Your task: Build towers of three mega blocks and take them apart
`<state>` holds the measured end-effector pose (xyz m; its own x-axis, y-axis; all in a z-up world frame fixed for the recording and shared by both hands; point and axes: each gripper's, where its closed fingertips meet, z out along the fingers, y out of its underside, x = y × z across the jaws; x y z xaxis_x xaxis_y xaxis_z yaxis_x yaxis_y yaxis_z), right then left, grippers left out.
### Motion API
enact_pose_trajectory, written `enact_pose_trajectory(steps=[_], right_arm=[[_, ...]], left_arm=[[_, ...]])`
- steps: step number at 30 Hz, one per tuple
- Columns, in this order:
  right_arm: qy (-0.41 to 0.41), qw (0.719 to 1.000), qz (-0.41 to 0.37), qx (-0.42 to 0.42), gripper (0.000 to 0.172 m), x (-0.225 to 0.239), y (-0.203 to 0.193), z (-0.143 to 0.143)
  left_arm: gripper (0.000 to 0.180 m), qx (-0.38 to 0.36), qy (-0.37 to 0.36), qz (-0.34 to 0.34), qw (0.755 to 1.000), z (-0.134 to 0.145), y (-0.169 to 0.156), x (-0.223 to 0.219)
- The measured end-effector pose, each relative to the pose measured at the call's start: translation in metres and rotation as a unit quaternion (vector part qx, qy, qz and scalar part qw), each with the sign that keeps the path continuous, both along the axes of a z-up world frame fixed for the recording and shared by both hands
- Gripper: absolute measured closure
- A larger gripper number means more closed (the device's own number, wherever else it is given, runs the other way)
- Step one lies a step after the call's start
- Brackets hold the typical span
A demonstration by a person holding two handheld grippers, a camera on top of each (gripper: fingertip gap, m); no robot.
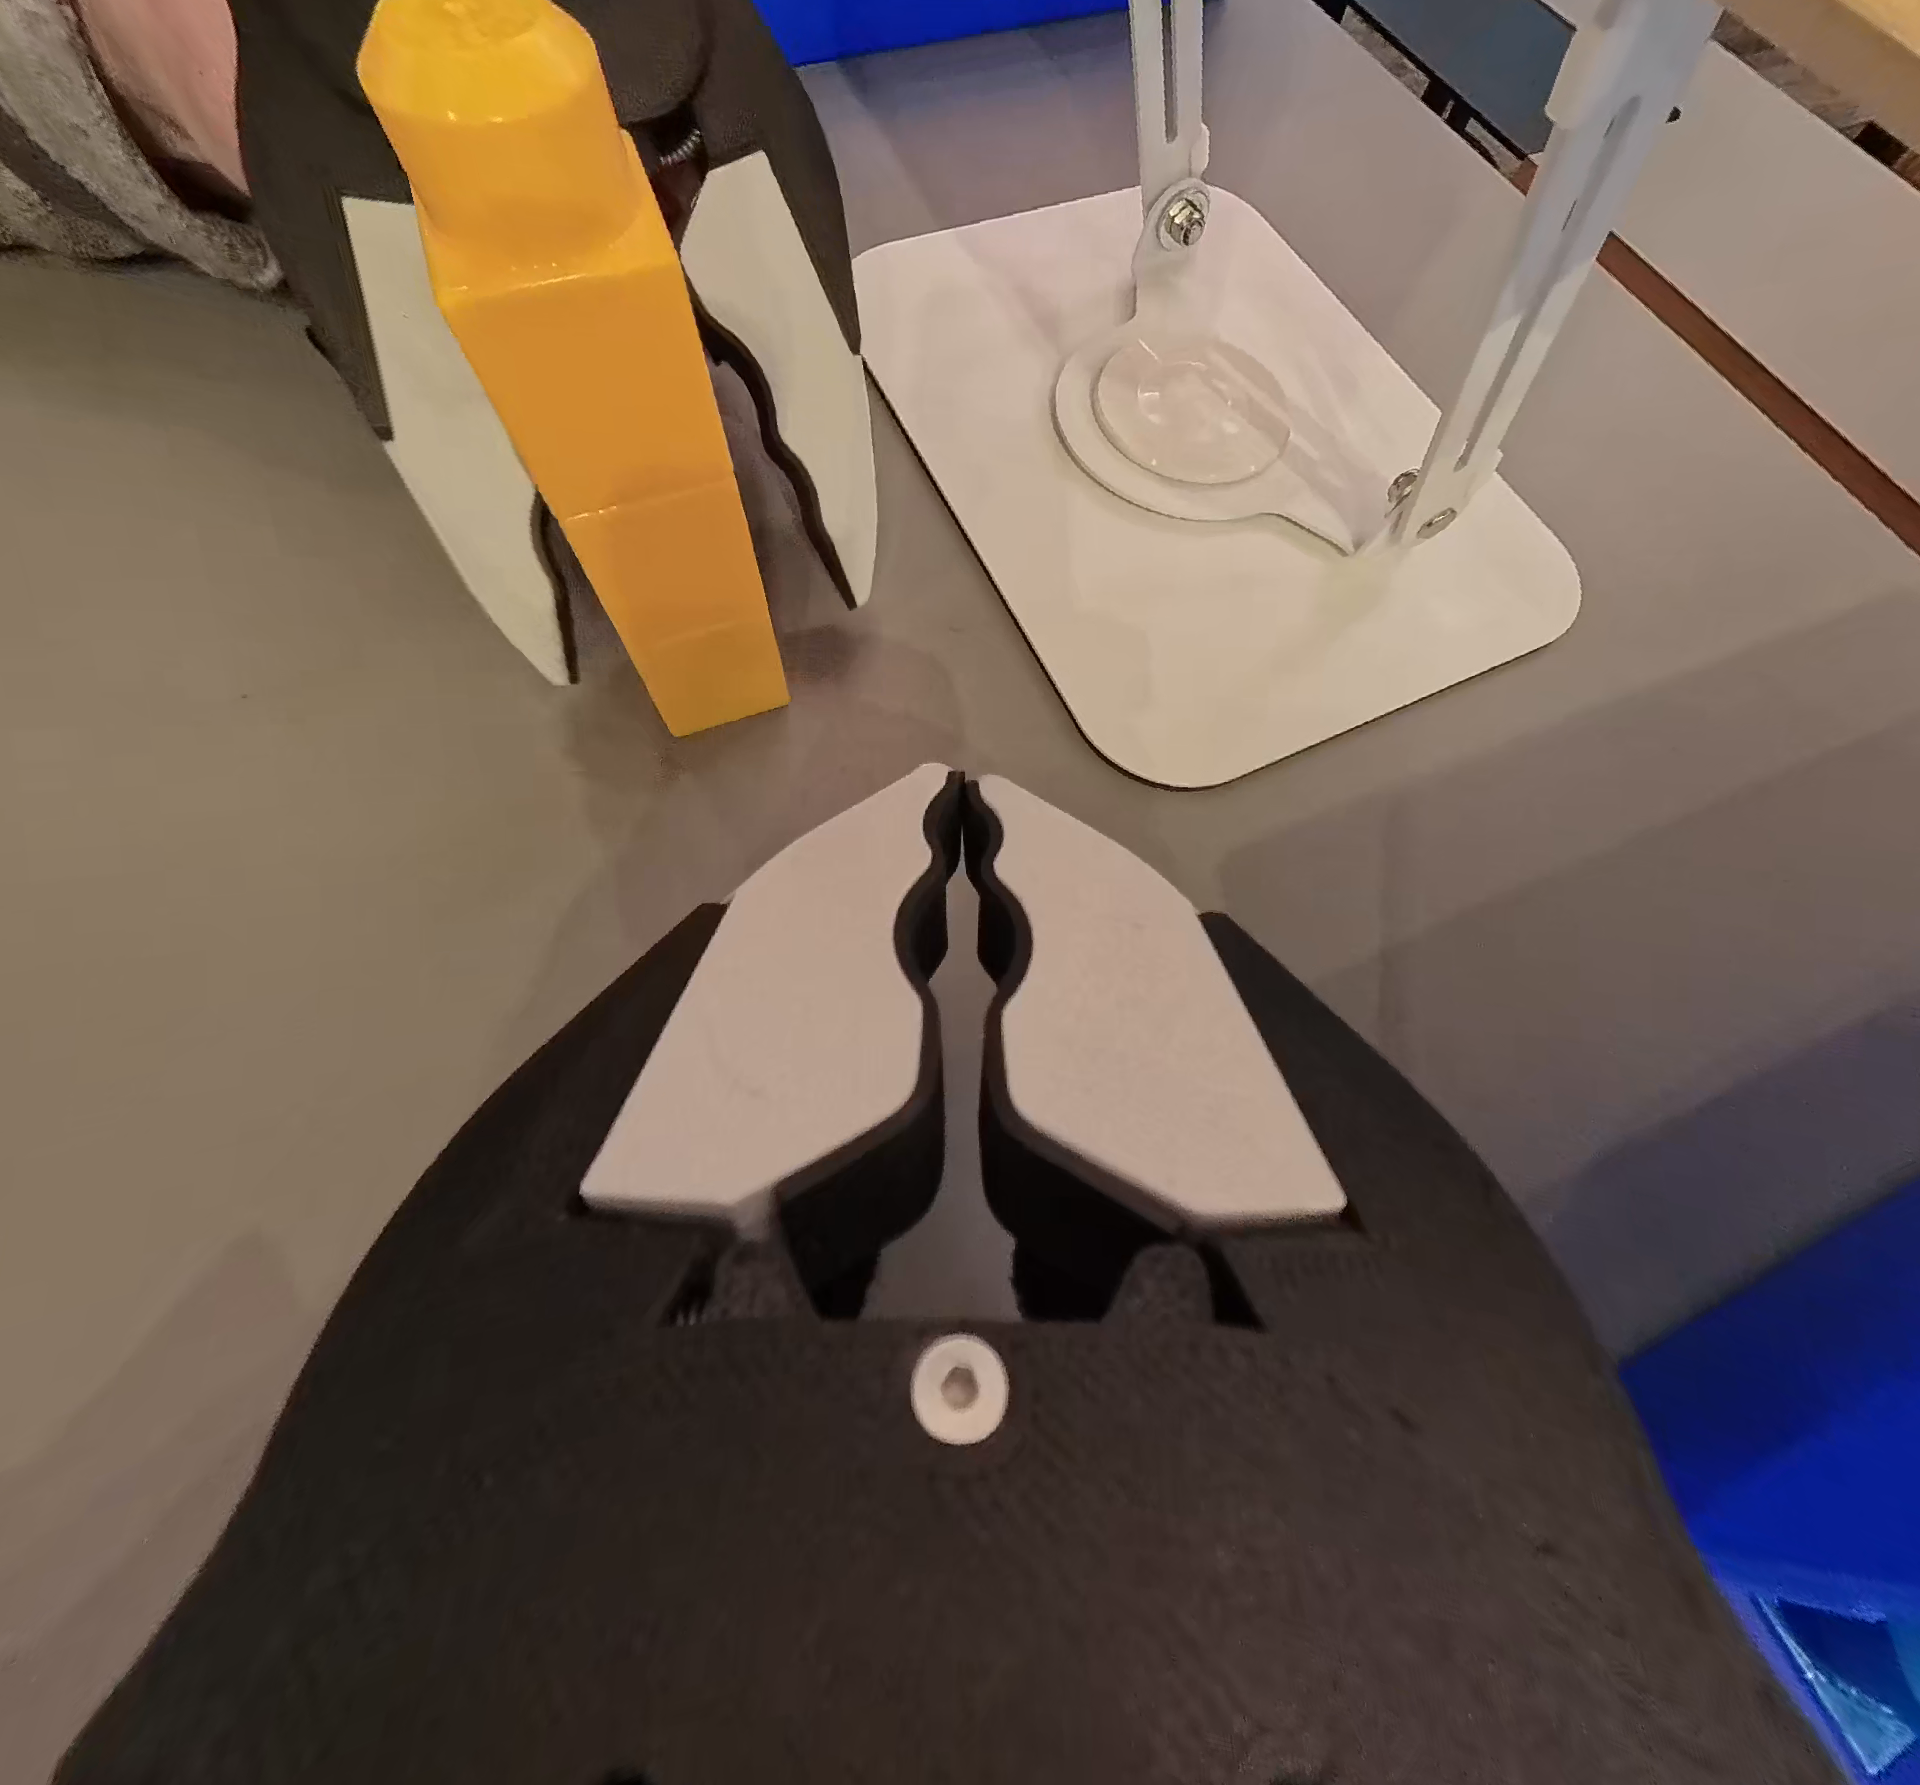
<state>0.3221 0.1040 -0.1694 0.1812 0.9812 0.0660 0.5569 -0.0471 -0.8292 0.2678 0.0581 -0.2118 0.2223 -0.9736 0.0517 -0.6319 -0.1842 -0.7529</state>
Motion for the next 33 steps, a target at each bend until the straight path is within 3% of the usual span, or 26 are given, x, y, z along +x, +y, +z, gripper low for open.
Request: enact_pose_trajectory(steps=[6,10,14,17,22,27,33], right_arm=[[-0.004,1.000,0.005,0.000,0.172,-0.002,-0.002,-0.002],[0.008,1.000,0.007,0.000,0.172,-0.002,-0.003,0.003],[0.106,0.993,0.047,-0.024,0.169,-0.011,-0.018,0.038],[0.145,0.986,0.081,-0.025,0.148,-0.017,-0.033,0.067],[0.065,0.992,0.103,-0.022,0.122,-0.035,-0.046,0.062],[-0.012,0.989,0.149,-0.015,0.135,-0.050,-0.061,0.050],[-0.035,0.989,0.142,0.002,0.135,-0.054,-0.057,0.042]], left_arm=[[0.143,-0.013,-0.046,-0.016,0.999,0.013,-0.001,0.010],[0.144,0.005,-0.042,-0.022,0.999,0.014,-0.001,0.011],[0.144,0.004,-0.027,-0.020,0.999,0.019,-0.001,0.009],[0.144,-0.002,-0.010,-0.032,0.999,0.026,-0.005,0.008],[0.144,0.027,0.060,-0.038,0.997,0.024,-0.008,0.006],[0.144,0.038,0.106,-0.036,0.993,0.018,-0.010,0.003],[0.144,0.043,0.123,-0.029,0.991,0.013,-0.005,-0.005]])
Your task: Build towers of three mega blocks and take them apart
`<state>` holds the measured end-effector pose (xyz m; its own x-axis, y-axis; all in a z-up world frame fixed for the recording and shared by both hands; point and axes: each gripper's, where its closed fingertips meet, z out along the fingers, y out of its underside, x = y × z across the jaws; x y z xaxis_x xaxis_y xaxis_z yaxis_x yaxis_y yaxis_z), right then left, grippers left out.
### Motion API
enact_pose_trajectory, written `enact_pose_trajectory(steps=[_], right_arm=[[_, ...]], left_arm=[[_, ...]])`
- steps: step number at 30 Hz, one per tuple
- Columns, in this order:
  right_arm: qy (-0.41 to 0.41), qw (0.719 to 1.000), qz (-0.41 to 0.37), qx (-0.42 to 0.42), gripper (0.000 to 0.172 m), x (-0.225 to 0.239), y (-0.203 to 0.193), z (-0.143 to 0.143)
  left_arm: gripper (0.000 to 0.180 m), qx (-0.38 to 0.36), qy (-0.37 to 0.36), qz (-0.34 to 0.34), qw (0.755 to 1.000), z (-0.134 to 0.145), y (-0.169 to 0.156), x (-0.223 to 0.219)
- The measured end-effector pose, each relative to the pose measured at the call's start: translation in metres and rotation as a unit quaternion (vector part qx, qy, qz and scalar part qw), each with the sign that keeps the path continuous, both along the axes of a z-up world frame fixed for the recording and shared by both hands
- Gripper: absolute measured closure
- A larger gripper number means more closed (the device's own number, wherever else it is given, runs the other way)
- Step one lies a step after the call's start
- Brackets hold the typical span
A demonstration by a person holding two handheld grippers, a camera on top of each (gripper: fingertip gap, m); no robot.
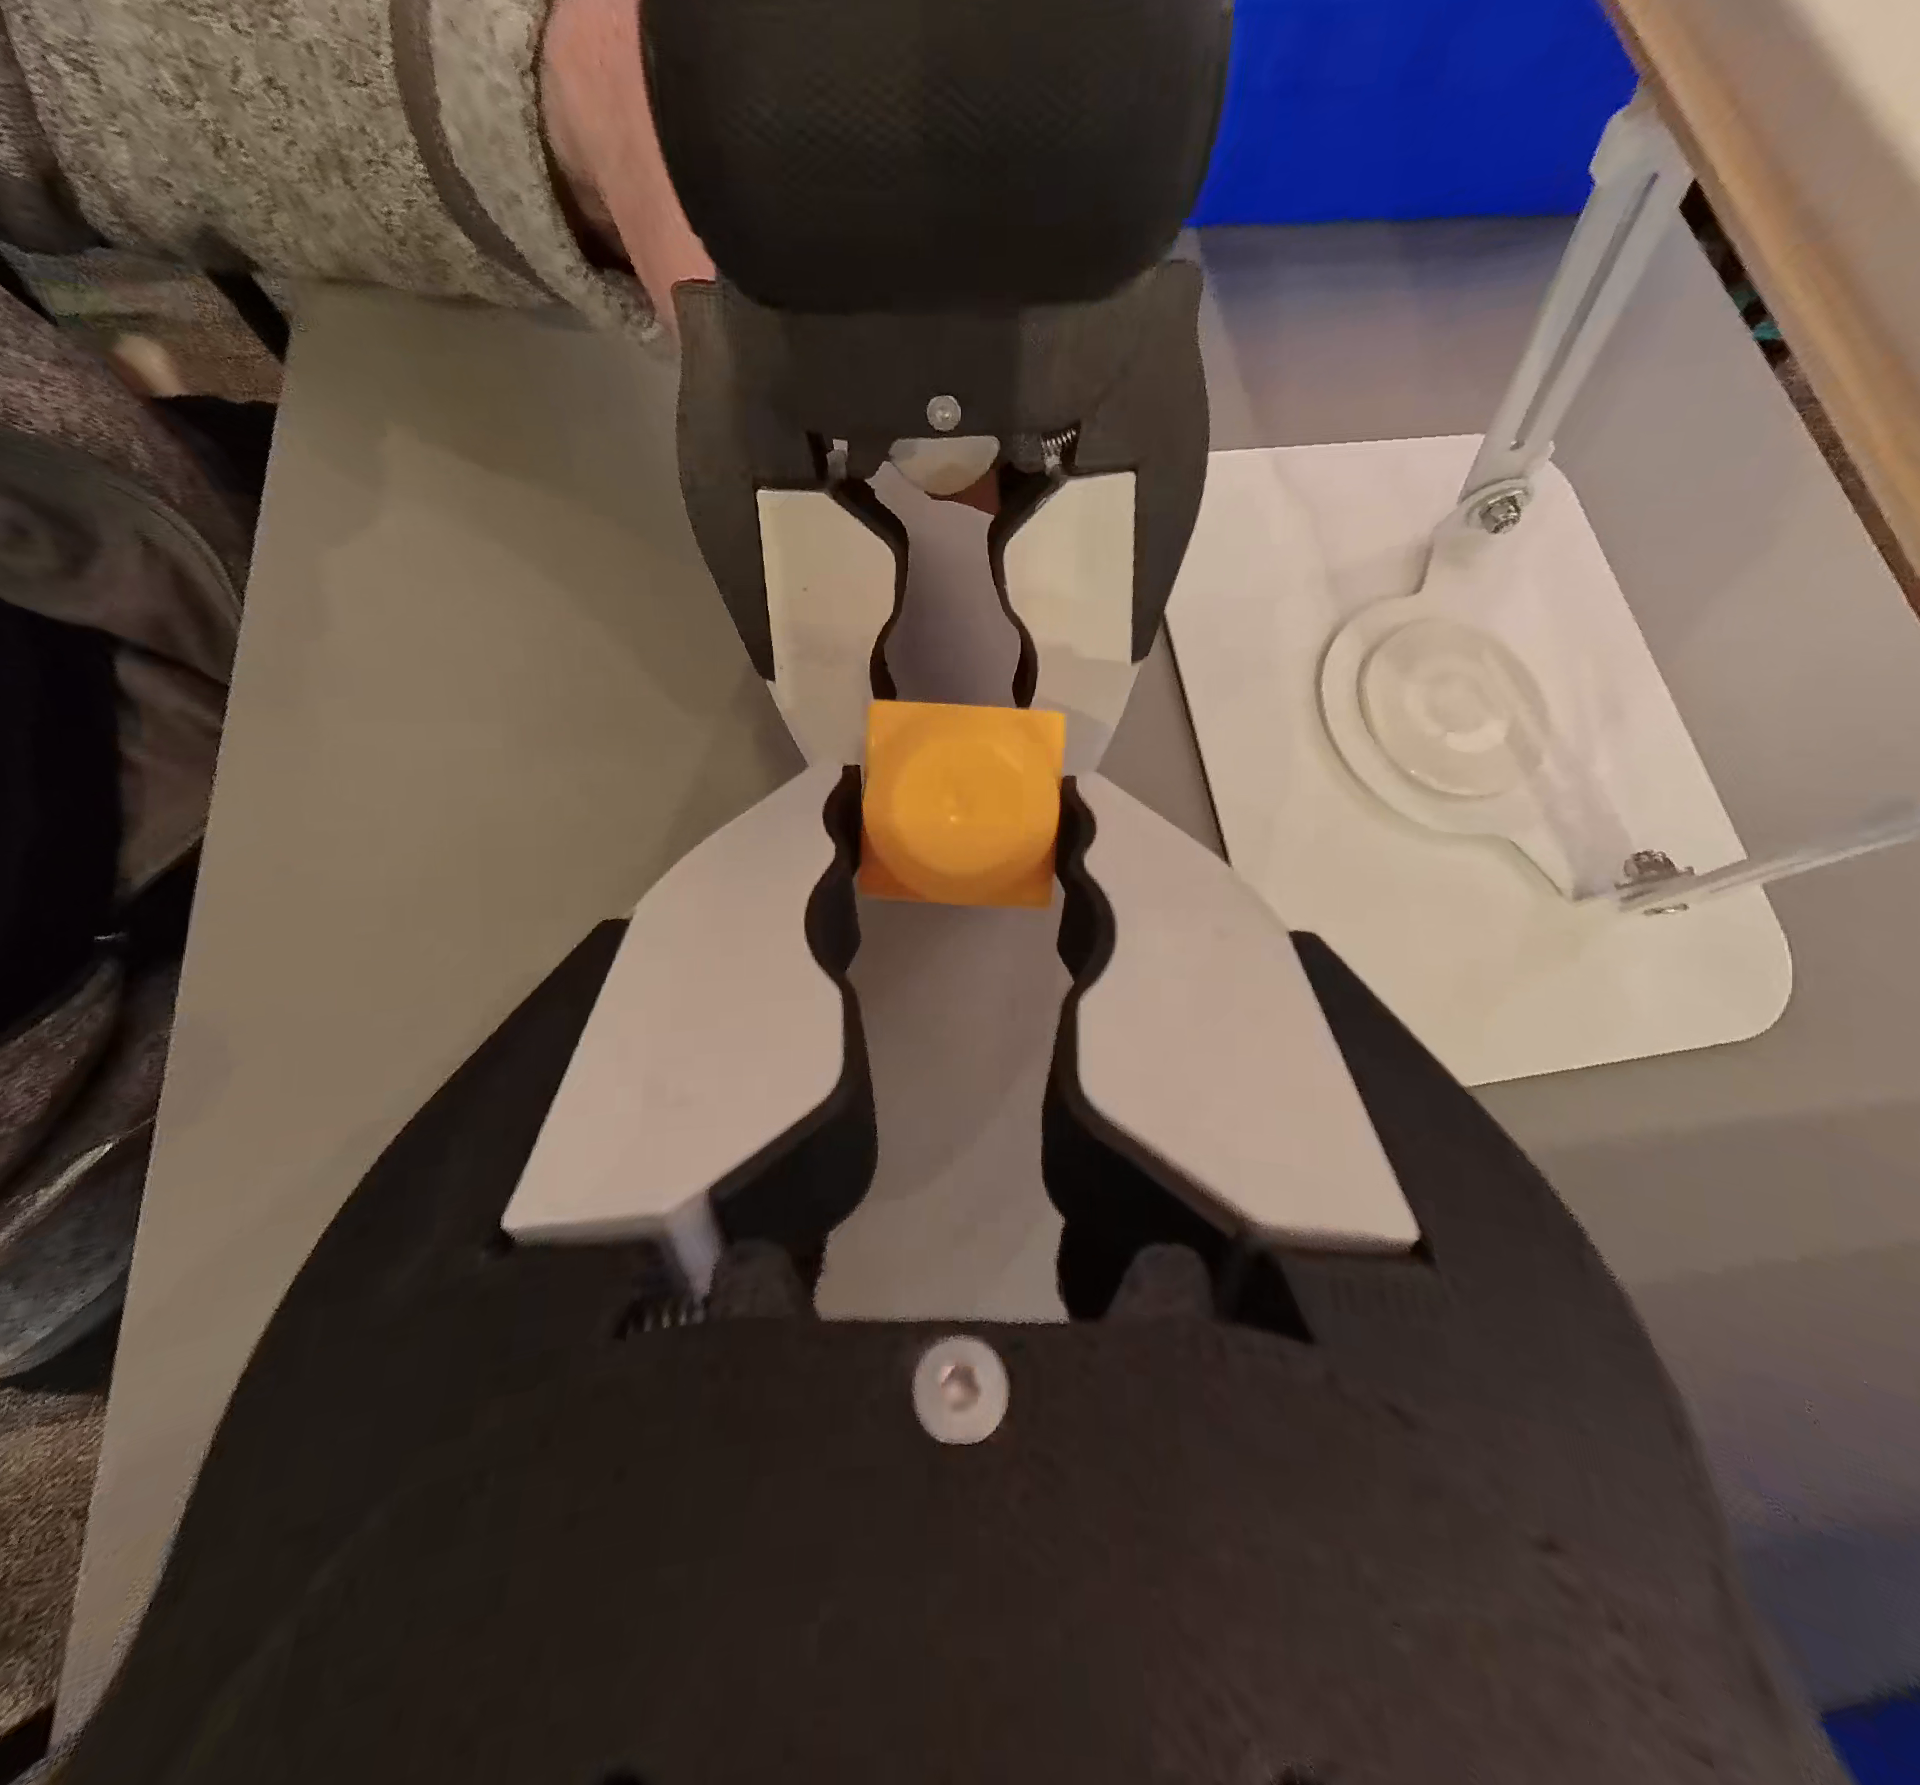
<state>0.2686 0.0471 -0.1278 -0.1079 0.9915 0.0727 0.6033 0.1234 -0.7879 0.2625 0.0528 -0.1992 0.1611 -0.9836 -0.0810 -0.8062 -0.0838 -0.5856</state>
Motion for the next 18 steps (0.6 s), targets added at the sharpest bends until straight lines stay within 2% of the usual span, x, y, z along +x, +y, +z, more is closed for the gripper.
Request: enact_pose_trajectory(steps=[4,6,8,10,12,15,18], right_arm=[[0.032,0.999,-0.010,-0.016,0.135,0.000,0.003,0.006],[0.055,0.998,-0.001,-0.016,0.135,0.002,0.002,0.015],[0.083,0.996,0.005,-0.012,0.135,0.009,0.001,0.031],[0.089,0.996,-0.010,0.007,0.135,0.017,0.007,0.039],[0.101,0.995,-0.024,0.006,0.135,0.025,0.011,0.046],[0.128,0.989,-0.076,0.017,0.135,0.048,0.027,0.068],[0.144,0.974,-0.166,0.045,0.135,0.096,0.059,0.101]], left_arm=[[0.144,0.007,-0.008,0.004,1.000,0.006,0.002,-0.003],[0.144,0.015,0.030,0.005,0.999,-0.001,0.004,-0.012],[0.145,0.002,0.009,0.003,1.000,0.001,0.002,-0.011],[0.145,0.015,0.016,0.014,1.000,0.001,0.007,-0.016],[0.145,0.010,-0.009,0.013,1.000,0.009,0.006,-0.012],[0.145,0.028,-0.024,0.022,0.999,0.018,0.010,-0.013],[0.145,0.028,-0.033,0.027,0.999,0.021,0.010,-0.013]])
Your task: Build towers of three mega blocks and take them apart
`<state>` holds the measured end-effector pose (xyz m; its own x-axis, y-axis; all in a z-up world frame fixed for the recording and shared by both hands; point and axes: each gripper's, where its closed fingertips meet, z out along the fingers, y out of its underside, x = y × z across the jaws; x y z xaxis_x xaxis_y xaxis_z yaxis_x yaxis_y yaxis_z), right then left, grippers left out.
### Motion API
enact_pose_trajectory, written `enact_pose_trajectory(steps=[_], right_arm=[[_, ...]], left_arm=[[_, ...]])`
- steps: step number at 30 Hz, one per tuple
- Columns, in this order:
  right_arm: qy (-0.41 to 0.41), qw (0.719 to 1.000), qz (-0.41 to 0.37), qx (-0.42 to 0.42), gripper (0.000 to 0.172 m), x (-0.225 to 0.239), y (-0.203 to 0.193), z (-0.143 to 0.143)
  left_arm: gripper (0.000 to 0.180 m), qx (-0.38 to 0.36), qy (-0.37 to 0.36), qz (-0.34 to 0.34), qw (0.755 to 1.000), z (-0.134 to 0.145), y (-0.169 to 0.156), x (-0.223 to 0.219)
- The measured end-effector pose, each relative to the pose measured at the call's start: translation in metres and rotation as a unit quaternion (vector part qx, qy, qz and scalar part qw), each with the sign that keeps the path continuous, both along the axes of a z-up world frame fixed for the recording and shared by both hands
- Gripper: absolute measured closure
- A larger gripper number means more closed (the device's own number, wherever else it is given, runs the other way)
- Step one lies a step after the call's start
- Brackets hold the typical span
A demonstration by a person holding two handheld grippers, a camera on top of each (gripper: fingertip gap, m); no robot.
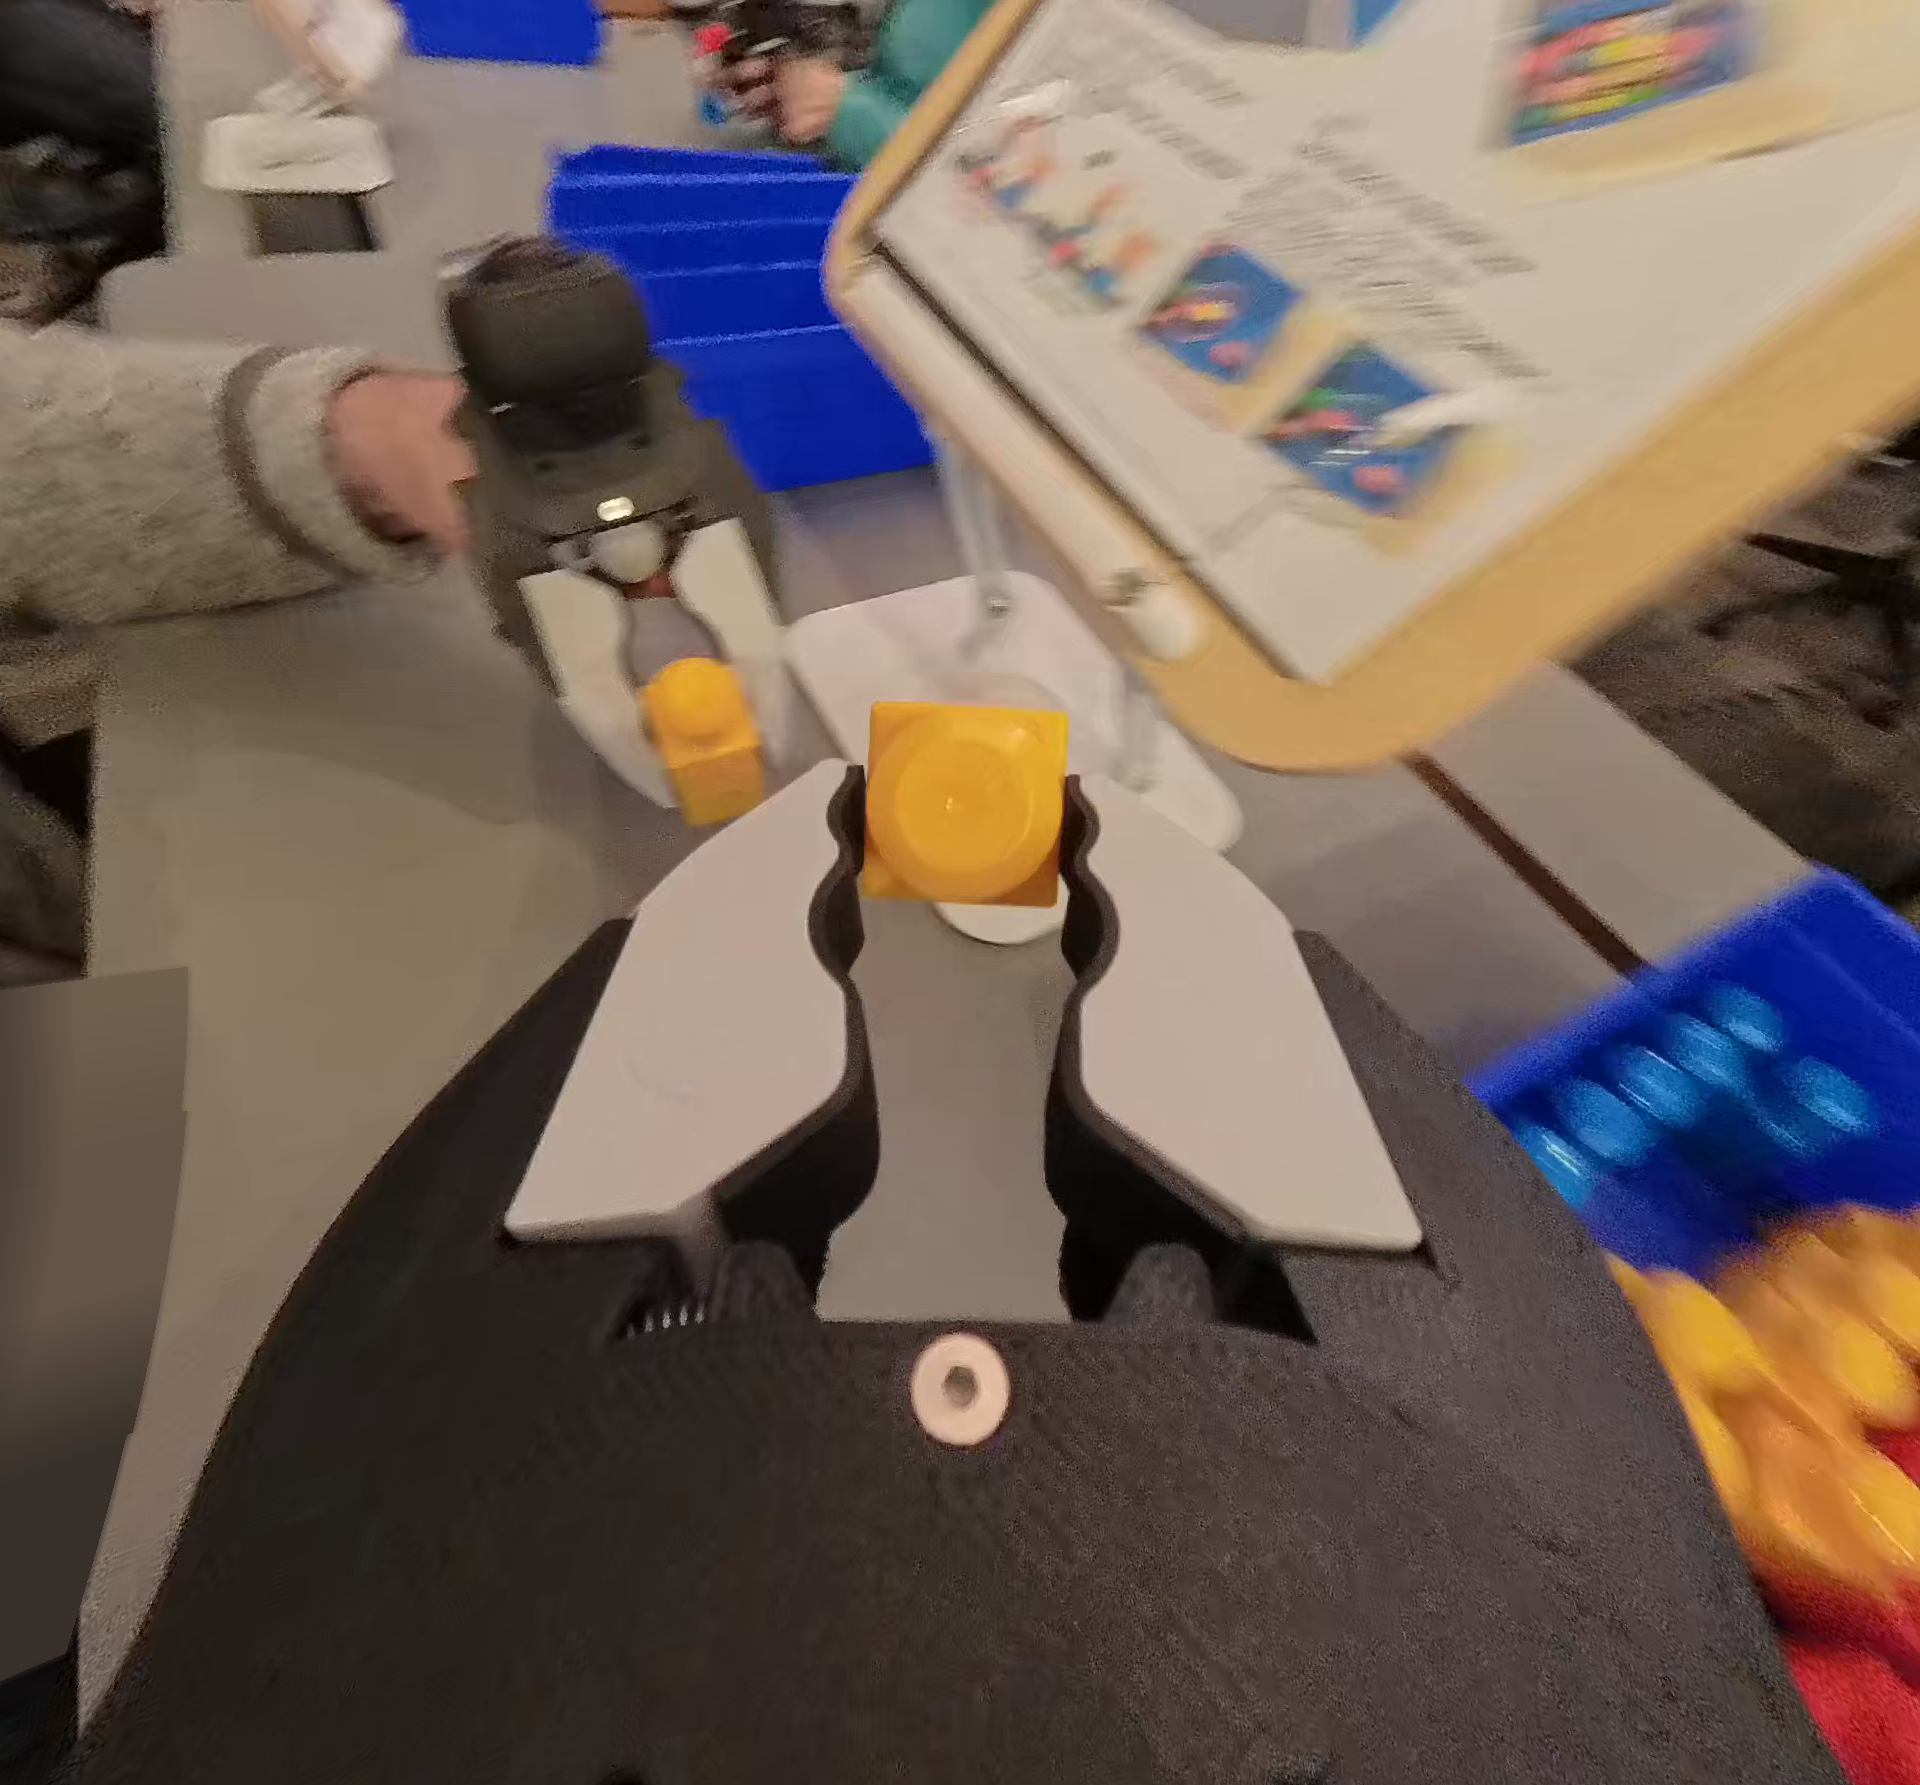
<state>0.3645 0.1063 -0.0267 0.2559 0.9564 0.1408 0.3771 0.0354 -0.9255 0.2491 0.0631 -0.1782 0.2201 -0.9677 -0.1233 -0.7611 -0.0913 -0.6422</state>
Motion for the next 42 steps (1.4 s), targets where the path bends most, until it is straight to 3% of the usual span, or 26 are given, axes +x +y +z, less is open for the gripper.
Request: enact_pose_trajectory(steps=[2,5,12,20,29,42], right_arm=[[0.017,0.998,-0.067,0.002,0.135,0.039,0.025,0.022],[-0.014,0.983,-0.182,-0.011,0.136,0.101,0.067,0.026],[-0.132,0.929,-0.330,-0.104,0.136,0.180,0.120,-0.040],[-0.171,0.926,-0.271,-0.201,0.135,0.142,0.130,-0.108],[-0.266,0.888,-0.289,-0.239,0.135,0.139,0.154,-0.161],[-0.279,0.868,-0.306,-0.274,0.135,0.141,0.178,-0.177]], left_arm=[[0.145,0.001,-0.003,0.001,1.000,0.001,0.000,-0.001],[0.145,0.003,-0.007,0.001,1.000,0.003,0.000,0.000],[0.145,0.003,-0.010,0.002,1.000,0.004,0.000,0.000],[0.145,-0.002,-0.011,0.004,1.000,0.001,0.001,-0.001],[0.145,-0.004,-0.016,0.008,1.000,0.002,0.003,-0.004],[0.145,-0.007,-0.016,0.006,1.000,0.001,0.002,-0.002]])
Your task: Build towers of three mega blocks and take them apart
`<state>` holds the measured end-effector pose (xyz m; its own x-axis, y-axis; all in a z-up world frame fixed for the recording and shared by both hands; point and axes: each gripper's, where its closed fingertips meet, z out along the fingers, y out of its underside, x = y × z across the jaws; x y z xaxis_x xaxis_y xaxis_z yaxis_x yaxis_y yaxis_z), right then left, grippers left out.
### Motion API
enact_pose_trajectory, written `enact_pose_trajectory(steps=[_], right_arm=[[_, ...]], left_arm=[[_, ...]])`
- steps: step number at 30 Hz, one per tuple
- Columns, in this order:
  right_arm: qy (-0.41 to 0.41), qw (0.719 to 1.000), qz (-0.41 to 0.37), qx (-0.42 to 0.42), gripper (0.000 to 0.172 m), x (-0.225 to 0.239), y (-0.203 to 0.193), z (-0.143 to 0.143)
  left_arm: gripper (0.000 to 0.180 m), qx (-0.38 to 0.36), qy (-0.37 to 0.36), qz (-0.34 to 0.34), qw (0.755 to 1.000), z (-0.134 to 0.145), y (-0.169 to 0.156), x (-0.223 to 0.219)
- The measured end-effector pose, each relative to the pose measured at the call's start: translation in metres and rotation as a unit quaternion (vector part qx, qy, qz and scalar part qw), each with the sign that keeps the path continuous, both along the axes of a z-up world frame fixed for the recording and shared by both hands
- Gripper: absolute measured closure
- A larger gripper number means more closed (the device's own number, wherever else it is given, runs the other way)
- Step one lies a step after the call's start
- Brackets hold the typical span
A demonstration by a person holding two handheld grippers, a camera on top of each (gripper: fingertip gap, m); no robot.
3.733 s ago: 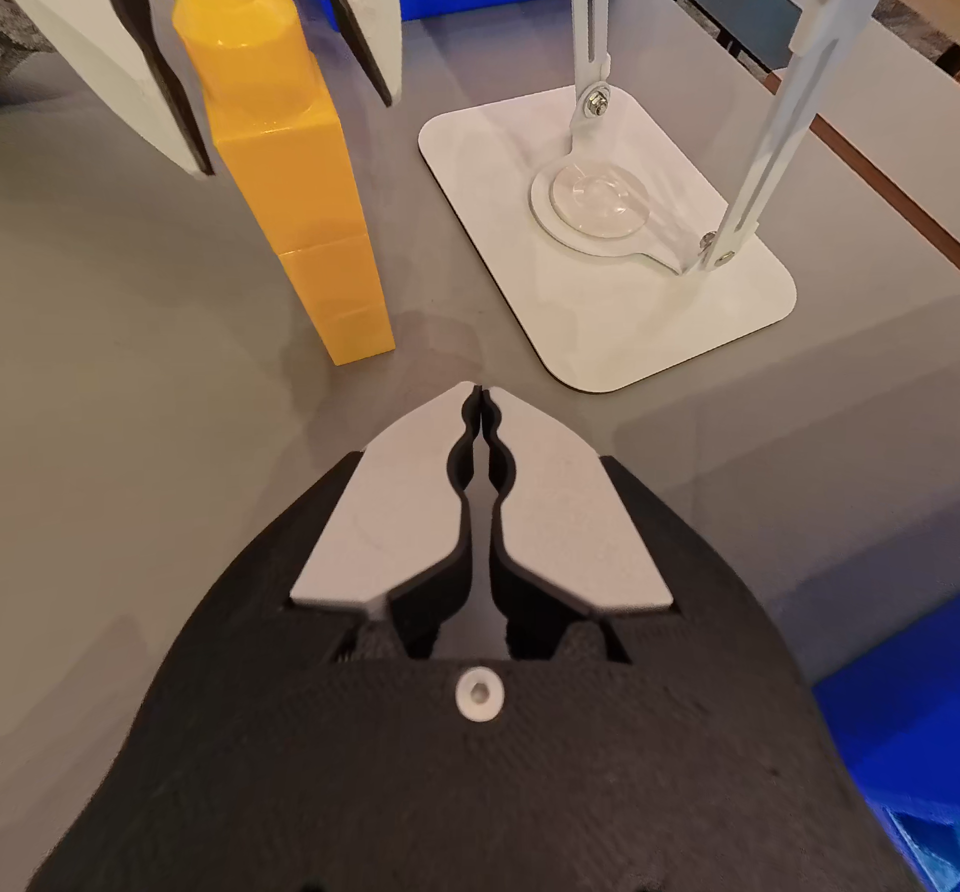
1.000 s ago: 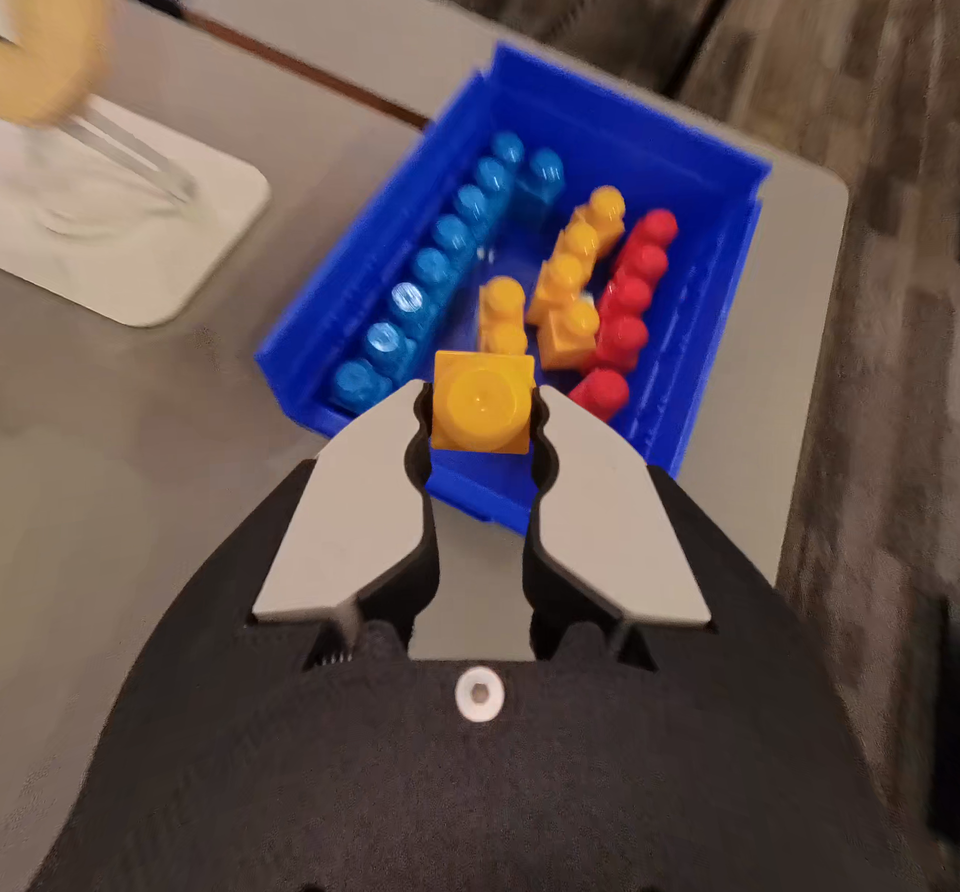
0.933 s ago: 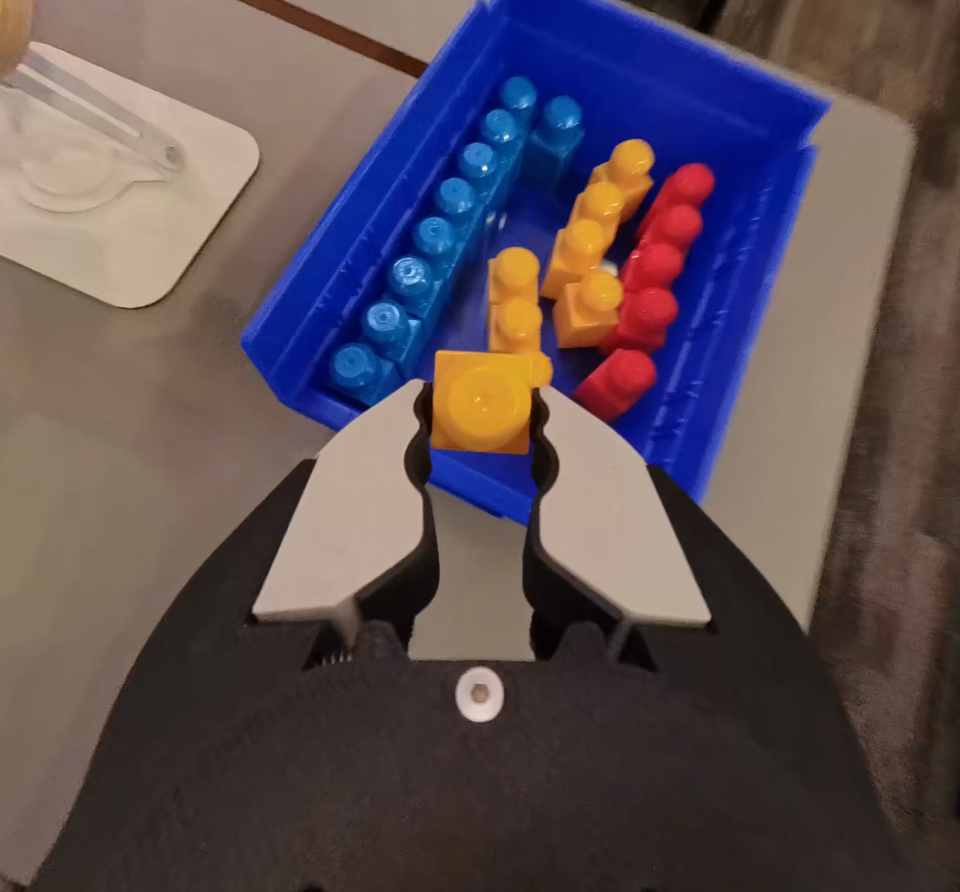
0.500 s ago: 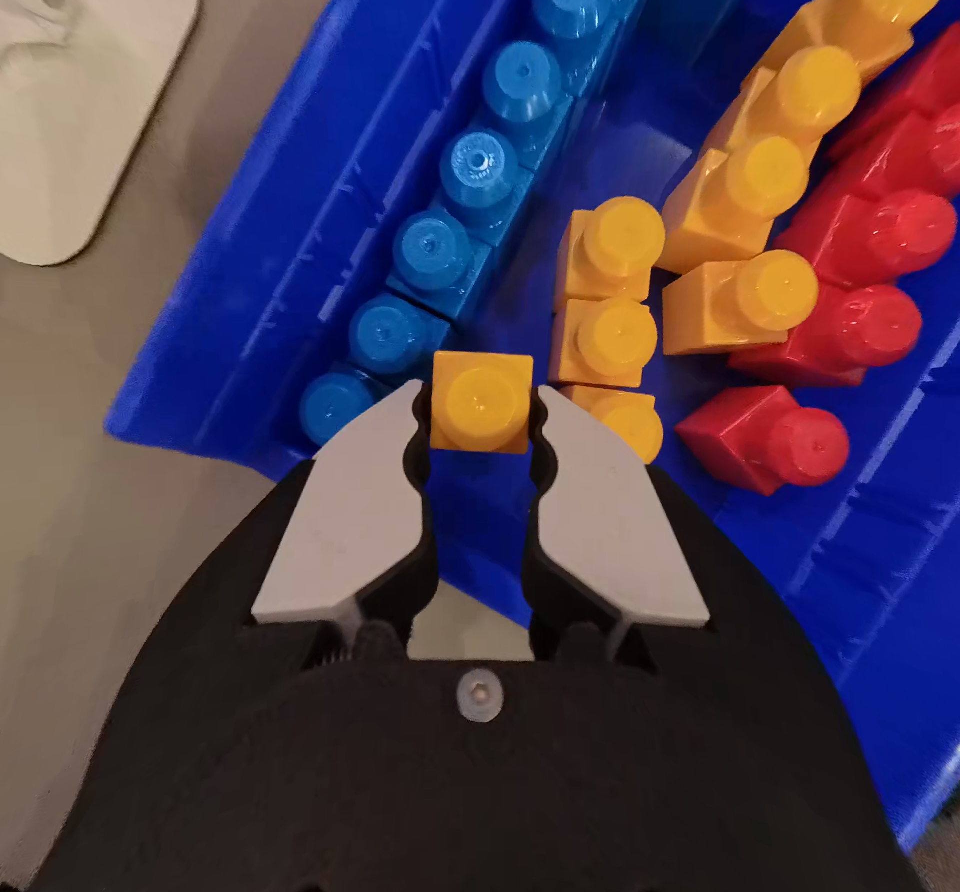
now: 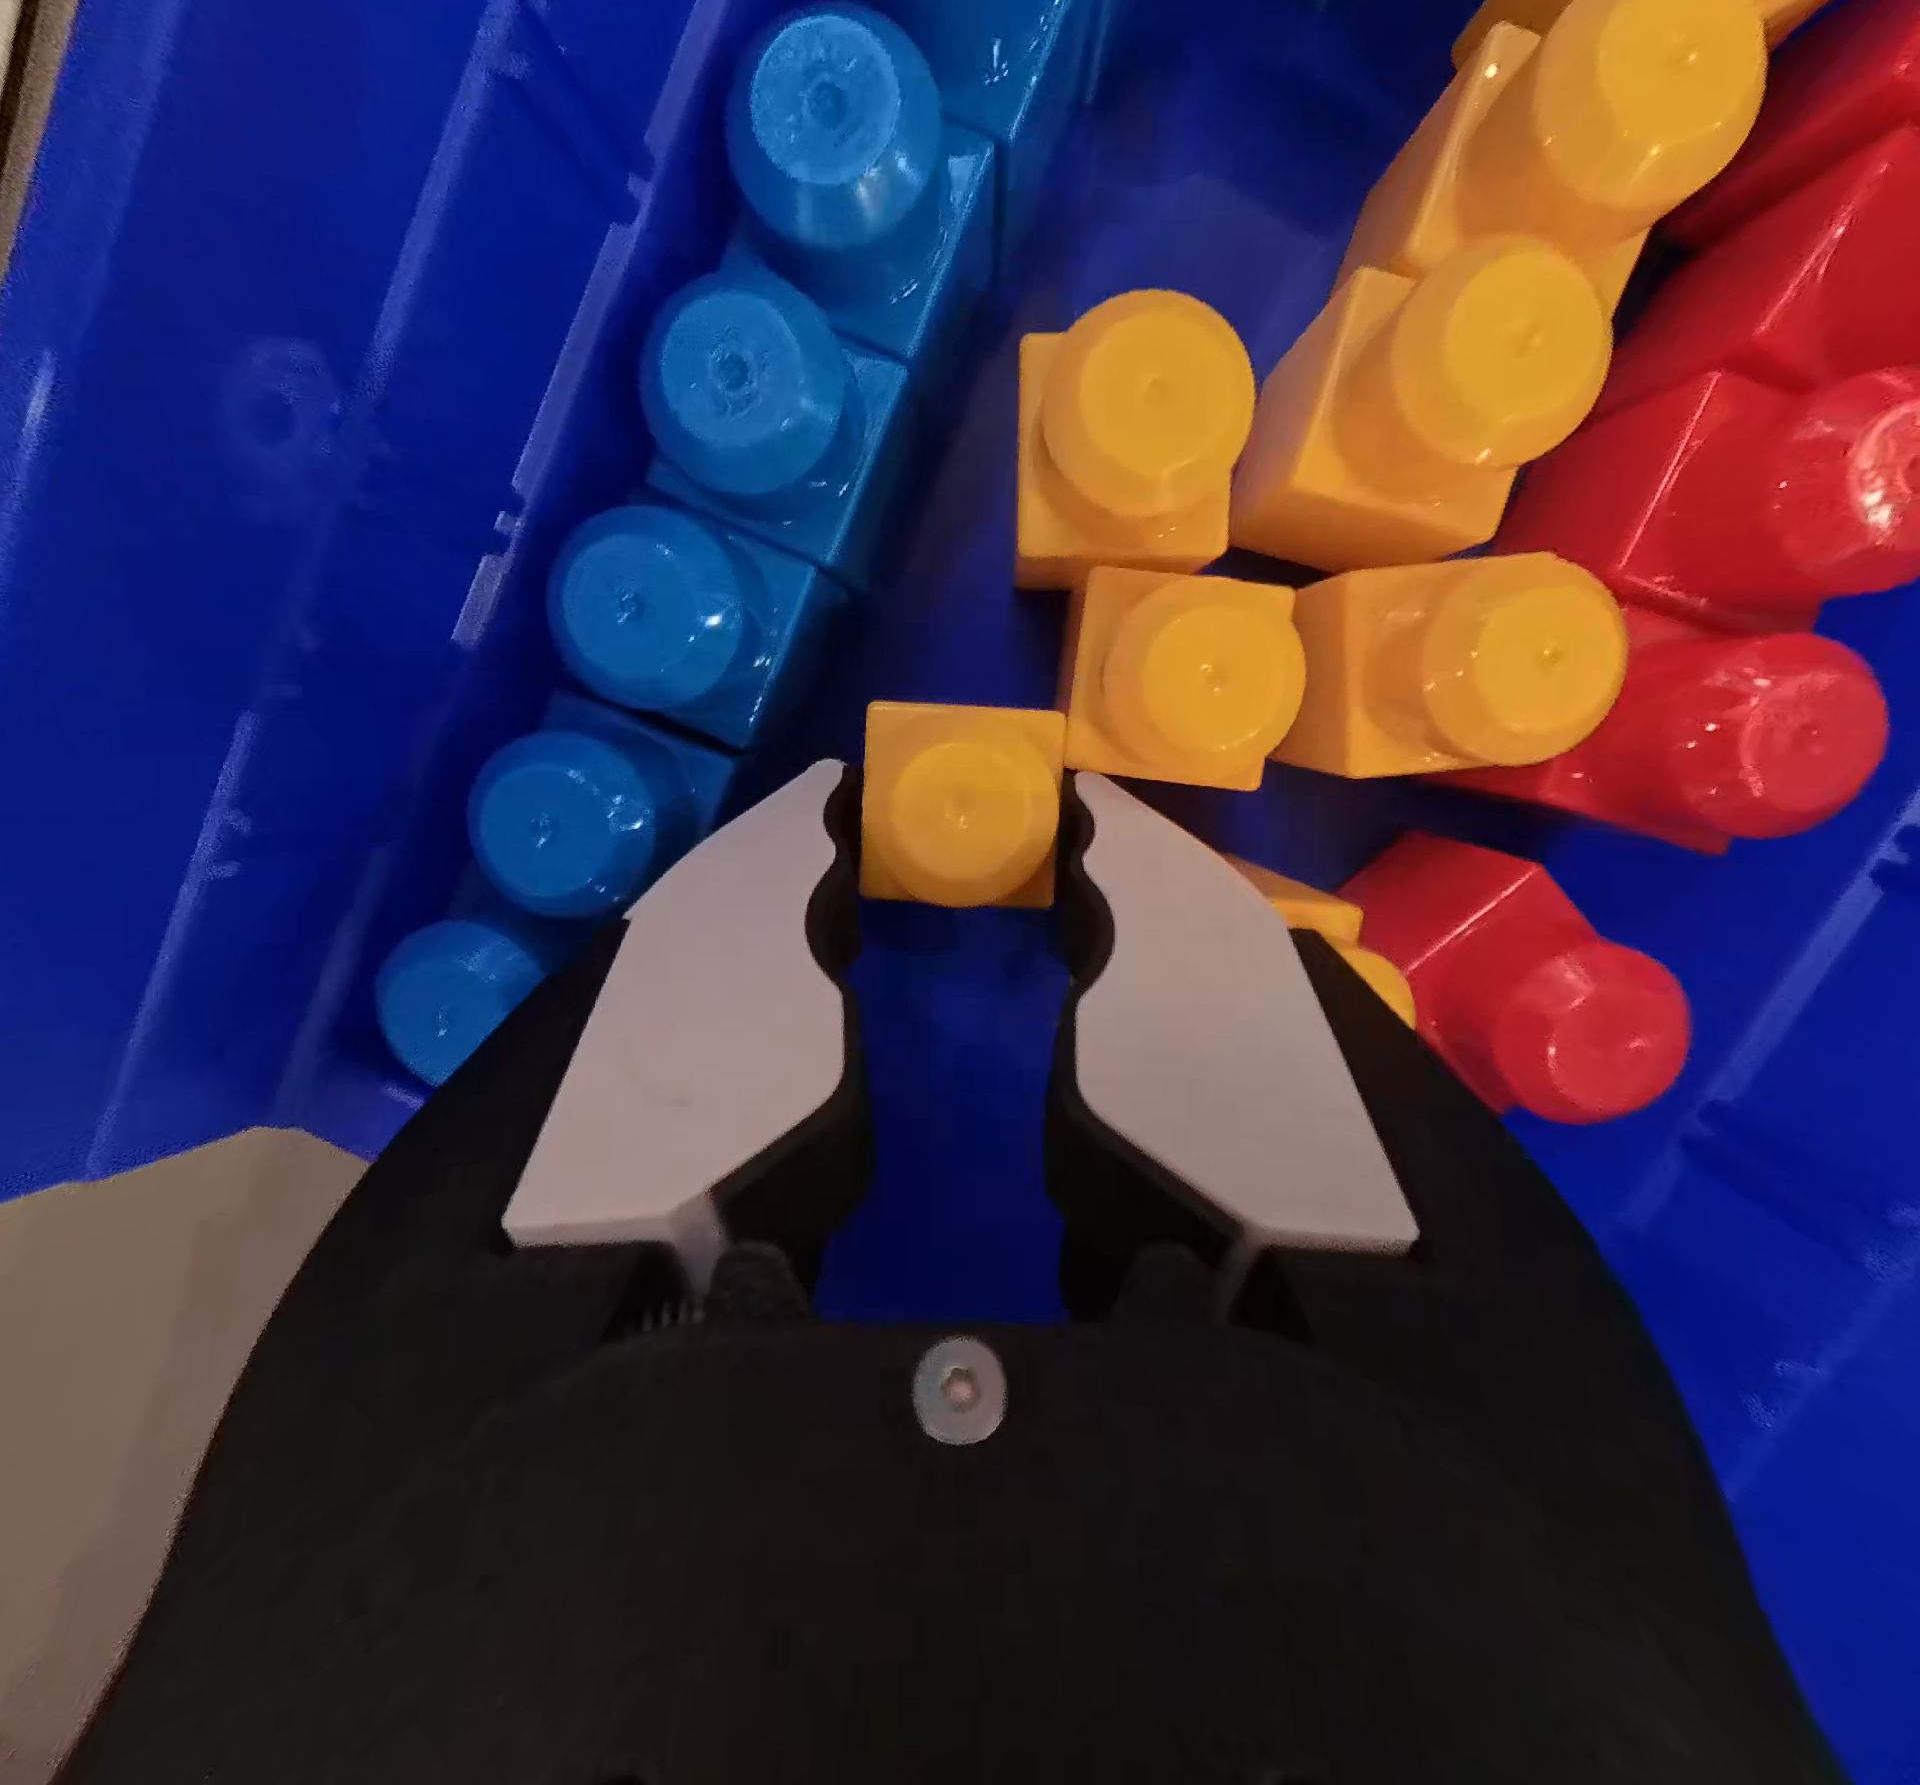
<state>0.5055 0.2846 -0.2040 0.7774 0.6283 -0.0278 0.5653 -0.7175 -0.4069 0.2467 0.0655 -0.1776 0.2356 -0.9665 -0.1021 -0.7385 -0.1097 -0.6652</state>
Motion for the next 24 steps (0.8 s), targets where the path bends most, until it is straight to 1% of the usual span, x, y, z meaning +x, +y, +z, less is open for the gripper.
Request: enact_pose_trajectory(steps=[5,7,10,13,16,19,21,23,24], right_arm=[[-0.005,1.000,-0.003,-0.003,0.135,0.000,0.009,-0.003],[-0.016,1.000,-0.001,-0.003,0.131,0.001,0.009,-0.003],[-0.019,1.000,0.000,0.006,0.121,0.003,0.008,0.004],[-0.027,0.999,0.007,0.016,0.118,0.006,0.001,0.017],[-0.024,0.999,0.013,0.044,0.116,0.009,-0.009,0.040],[-0.009,0.996,0.023,0.089,0.119,0.006,-0.028,0.075],[0.035,0.990,0.061,0.118,0.124,-0.016,-0.053,0.104],[0.087,0.980,0.120,0.133,0.126,-0.052,-0.088,0.127],[0.106,0.972,0.157,0.137,0.126,-0.072,-0.107,0.134]], left_arm=[[0.145,0.000,-0.001,0.000,1.000,0.000,0.000,0.000],[0.145,0.001,-0.002,0.001,1.000,0.001,0.000,0.000],[0.145,0.000,-0.006,0.002,1.000,0.002,0.000,0.001],[0.145,0.002,-0.007,0.003,1.000,0.003,0.001,0.001],[0.145,0.003,-0.010,0.005,1.000,0.004,0.001,0.001],[0.145,0.006,-0.014,0.008,1.000,0.007,0.002,0.002],[0.144,0.007,-0.020,0.007,1.000,0.009,0.001,0.004],[0.144,0.009,-0.026,0.008,1.000,0.012,0.001,0.007],[0.145,0.008,-0.028,0.006,1.000,0.013,0.000,0.008]])
